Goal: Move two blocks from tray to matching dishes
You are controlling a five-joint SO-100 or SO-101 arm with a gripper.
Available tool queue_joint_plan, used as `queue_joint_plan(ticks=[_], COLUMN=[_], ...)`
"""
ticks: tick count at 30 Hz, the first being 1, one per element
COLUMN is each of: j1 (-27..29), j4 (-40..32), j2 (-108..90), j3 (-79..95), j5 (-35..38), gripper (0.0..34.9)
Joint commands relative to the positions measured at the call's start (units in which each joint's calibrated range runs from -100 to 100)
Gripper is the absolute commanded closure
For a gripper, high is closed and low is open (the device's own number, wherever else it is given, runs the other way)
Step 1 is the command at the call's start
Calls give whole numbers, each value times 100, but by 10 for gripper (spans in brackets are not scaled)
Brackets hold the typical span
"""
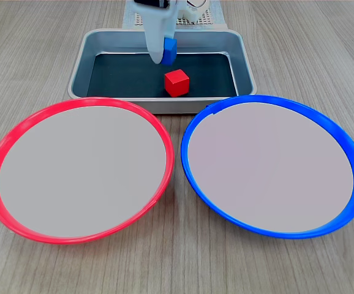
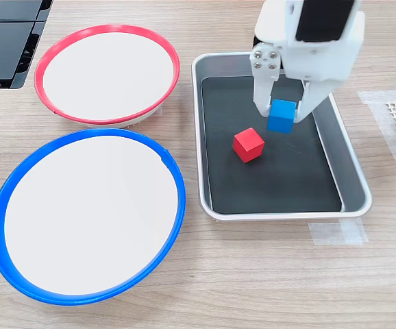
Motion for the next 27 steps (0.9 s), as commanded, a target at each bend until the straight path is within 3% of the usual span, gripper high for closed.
queue_joint_plan(ticks=[1,4,7,13,16,20,23,24,27], j1=[-417,-1160,-1734,-1951,-1904,-1829,-1744,-1678,-1386], j4=[115,-851,-2056,-3360,-3558,-3525,-3434,-3244,-2039], j2=[-320,55,805,2204,2537,2196,1581,1206,80], j3=[-1348,-2158,-2513,-2832,-2823,-2413,-1940,-1694,-1203], j5=[488,435,484,869,1104,1338,1465,1553,1998], gripper=[315,346,346,337,200,100,86,102,294])
